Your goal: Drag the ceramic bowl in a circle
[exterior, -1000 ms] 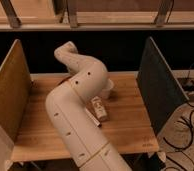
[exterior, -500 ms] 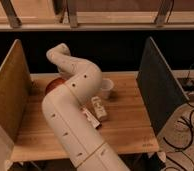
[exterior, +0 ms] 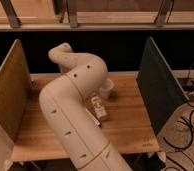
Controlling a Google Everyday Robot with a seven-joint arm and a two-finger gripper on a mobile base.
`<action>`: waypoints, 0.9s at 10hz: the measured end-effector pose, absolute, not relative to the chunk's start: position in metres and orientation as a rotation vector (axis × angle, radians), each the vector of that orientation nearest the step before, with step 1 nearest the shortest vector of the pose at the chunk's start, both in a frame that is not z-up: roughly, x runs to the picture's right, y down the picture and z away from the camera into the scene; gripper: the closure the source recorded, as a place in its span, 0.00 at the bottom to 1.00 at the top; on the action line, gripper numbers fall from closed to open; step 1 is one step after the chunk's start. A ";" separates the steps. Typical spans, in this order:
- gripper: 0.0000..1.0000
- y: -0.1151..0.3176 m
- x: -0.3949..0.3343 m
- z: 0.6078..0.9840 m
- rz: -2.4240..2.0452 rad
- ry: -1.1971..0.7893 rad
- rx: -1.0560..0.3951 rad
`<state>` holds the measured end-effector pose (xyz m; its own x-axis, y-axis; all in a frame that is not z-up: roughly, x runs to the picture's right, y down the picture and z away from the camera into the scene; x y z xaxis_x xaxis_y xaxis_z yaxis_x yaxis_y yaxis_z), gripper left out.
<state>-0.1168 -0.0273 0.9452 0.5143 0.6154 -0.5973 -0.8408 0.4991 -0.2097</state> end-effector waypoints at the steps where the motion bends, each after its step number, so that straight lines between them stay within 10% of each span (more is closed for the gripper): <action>1: 1.00 -0.026 -0.097 0.935 0.949 0.532 -0.508; 9: 1.00 -0.073 -0.067 0.965 0.996 0.548 -0.363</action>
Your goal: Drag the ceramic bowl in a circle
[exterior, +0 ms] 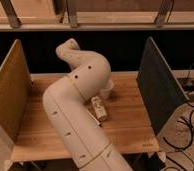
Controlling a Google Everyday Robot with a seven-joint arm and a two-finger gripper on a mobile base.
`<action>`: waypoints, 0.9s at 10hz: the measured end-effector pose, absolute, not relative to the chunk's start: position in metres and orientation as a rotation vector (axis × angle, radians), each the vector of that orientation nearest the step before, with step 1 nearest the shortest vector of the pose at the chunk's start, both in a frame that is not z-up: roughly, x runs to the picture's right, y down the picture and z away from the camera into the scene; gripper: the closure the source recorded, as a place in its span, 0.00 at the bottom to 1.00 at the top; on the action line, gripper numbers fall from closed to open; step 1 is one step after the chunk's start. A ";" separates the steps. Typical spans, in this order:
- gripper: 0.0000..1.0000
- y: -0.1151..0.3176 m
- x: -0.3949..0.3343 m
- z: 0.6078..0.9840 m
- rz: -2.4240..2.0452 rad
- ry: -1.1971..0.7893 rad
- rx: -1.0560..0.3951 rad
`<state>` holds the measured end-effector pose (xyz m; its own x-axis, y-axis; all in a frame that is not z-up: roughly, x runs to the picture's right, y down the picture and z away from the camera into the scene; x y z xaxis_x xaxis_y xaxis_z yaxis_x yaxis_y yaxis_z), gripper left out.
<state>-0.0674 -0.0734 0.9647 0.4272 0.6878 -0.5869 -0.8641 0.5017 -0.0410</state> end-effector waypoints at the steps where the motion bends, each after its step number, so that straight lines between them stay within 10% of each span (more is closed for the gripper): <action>1: 1.00 -0.076 -0.077 0.969 0.989 0.521 -0.368; 9: 1.00 -0.028 -0.159 0.965 0.905 0.364 -0.550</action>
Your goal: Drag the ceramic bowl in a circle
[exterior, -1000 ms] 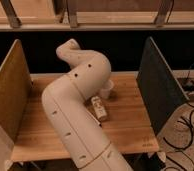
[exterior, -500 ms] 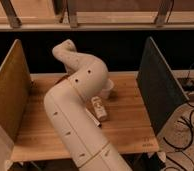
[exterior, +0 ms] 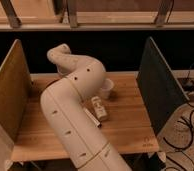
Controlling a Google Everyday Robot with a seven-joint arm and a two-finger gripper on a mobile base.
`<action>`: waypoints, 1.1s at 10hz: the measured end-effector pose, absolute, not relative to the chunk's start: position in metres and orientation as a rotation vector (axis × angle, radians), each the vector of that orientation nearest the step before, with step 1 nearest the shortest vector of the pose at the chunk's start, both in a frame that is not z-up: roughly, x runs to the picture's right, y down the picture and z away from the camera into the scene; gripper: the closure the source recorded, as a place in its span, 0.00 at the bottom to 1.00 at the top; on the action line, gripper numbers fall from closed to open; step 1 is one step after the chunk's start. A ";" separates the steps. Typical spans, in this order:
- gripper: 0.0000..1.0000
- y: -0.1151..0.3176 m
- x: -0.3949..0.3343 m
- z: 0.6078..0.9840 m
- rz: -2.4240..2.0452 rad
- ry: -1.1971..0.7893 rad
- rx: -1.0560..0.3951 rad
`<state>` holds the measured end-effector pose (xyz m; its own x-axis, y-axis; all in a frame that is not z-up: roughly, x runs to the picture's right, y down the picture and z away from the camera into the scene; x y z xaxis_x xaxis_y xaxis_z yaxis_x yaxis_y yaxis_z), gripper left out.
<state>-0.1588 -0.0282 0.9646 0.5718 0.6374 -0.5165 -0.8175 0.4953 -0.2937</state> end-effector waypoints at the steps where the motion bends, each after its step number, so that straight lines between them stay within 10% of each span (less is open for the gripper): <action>1: 1.00 -0.022 -0.152 0.957 0.909 0.383 -0.559; 11: 1.00 -0.065 -0.038 0.939 1.013 0.641 -0.283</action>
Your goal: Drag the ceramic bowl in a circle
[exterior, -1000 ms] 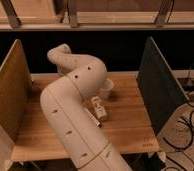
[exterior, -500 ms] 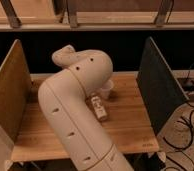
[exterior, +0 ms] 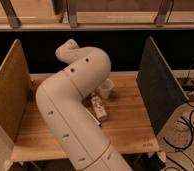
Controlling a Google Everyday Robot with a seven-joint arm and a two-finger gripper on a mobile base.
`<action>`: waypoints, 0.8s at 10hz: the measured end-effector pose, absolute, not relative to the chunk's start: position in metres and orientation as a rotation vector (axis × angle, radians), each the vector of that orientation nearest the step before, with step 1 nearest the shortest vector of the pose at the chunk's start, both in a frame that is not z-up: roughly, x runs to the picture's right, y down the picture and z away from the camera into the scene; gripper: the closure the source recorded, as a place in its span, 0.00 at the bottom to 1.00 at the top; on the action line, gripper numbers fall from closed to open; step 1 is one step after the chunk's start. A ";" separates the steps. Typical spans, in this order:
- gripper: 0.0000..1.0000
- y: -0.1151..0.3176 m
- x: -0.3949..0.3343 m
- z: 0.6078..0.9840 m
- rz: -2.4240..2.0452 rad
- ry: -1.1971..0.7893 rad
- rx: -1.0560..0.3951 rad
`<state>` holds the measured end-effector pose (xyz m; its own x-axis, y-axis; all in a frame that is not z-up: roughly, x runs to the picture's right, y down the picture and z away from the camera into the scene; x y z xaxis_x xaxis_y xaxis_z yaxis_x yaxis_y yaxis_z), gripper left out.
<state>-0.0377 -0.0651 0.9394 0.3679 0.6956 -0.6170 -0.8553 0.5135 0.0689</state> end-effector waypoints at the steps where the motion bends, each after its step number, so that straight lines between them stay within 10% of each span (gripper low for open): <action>1: 1.00 -0.068 -0.040 0.946 1.024 0.630 -0.278; 4: 1.00 -0.068 -0.066 0.967 1.054 0.555 -0.309; 8: 0.65 -0.049 -0.097 0.941 1.052 0.505 -0.391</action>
